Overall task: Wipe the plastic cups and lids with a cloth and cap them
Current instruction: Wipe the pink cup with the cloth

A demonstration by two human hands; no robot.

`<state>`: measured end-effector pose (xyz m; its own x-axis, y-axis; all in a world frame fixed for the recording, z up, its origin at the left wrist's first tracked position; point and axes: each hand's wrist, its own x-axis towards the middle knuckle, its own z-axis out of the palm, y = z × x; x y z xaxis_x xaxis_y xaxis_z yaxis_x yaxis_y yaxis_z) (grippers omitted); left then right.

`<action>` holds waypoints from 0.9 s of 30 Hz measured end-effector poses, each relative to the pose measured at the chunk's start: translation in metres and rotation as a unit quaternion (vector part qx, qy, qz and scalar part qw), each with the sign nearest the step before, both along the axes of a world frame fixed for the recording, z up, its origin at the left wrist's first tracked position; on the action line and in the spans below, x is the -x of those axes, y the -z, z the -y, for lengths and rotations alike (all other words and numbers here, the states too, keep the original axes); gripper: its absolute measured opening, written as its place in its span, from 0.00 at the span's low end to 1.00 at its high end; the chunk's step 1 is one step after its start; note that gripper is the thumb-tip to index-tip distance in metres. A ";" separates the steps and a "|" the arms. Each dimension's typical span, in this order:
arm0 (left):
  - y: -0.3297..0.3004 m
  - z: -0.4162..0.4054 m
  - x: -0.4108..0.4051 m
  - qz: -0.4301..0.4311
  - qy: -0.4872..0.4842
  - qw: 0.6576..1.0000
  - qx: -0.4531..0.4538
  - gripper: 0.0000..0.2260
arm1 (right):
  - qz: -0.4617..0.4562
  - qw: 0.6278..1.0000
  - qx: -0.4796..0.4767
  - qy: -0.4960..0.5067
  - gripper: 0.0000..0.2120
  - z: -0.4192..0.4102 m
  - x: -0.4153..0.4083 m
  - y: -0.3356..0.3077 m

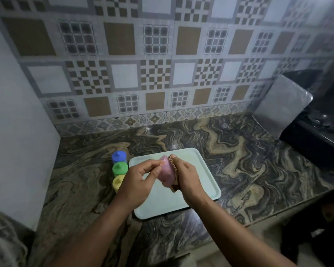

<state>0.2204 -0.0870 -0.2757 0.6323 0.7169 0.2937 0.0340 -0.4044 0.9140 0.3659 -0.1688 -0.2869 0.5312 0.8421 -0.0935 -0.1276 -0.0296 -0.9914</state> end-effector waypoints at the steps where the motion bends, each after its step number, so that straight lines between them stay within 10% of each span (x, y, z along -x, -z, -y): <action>1: 0.000 -0.003 0.002 -0.003 0.006 1.000 0.017 0.10 | 0.034 0.999 -0.005 0.024 0.18 -0.002 0.003 -0.001; 4: -0.001 -0.007 0.005 0.003 0.035 0.995 0.095 0.09 | 0.151 0.986 -0.048 0.058 0.09 -0.004 0.010 0.000; 8: -0.002 -0.007 0.011 0.016 0.049 0.995 0.086 0.10 | 0.342 0.933 -0.107 0.045 0.20 -0.001 0.016 0.013; 13: 0.004 -0.013 0.027 0.008 0.047 0.996 0.073 0.14 | -0.001 0.999 0.043 0.004 0.24 -0.012 0.006 -0.011; 20: -0.005 -0.017 0.030 -0.021 0.065 0.997 0.028 0.09 | 0.247 0.962 -0.118 0.022 0.21 -0.010 0.028 0.004; 25: -0.007 -0.009 0.036 0.003 0.097 0.995 0.007 0.08 | -0.151 0.971 0.120 -0.140 0.24 -0.009 0.016 -0.026; 27: -0.007 -0.012 0.034 -0.016 0.102 0.995 0.004 0.07 | -0.118 0.978 0.117 -0.128 0.26 -0.006 0.015 -0.019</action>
